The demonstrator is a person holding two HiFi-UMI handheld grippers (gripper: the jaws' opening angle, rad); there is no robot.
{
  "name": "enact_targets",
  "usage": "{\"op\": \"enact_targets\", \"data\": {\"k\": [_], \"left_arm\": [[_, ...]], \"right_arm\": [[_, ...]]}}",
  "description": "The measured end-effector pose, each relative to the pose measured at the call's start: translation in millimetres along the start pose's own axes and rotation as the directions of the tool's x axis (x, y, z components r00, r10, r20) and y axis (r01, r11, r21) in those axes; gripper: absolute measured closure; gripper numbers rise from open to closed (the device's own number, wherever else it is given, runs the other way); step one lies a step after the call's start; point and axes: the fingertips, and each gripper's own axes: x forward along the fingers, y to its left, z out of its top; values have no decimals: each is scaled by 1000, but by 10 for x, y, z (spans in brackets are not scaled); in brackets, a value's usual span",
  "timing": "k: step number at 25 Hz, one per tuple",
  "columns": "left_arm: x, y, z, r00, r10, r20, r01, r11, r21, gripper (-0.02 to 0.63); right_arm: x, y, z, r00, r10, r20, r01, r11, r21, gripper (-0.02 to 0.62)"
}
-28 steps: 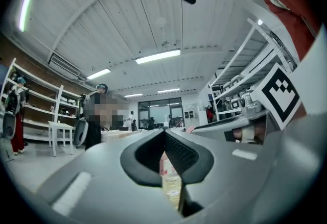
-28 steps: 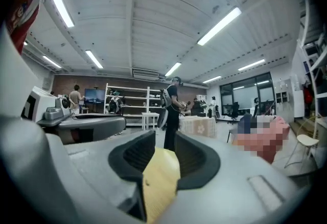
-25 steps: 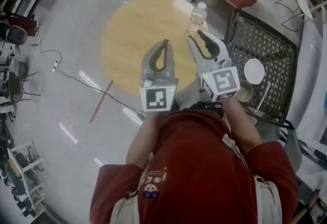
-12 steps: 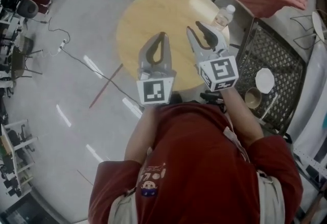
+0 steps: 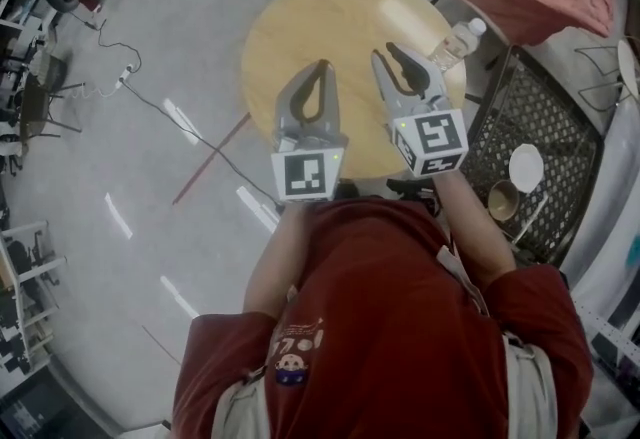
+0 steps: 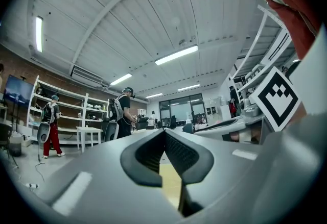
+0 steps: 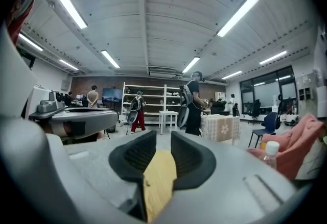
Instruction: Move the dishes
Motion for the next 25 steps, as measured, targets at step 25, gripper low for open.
{"op": "enact_targets", "data": {"k": [25], "left_arm": [[209,150,-199,999,-25,-21,25,1000,-18,600]], "right_arm": [[201,-83,-83,998,-54,-27,53,998,-19,594]]}}
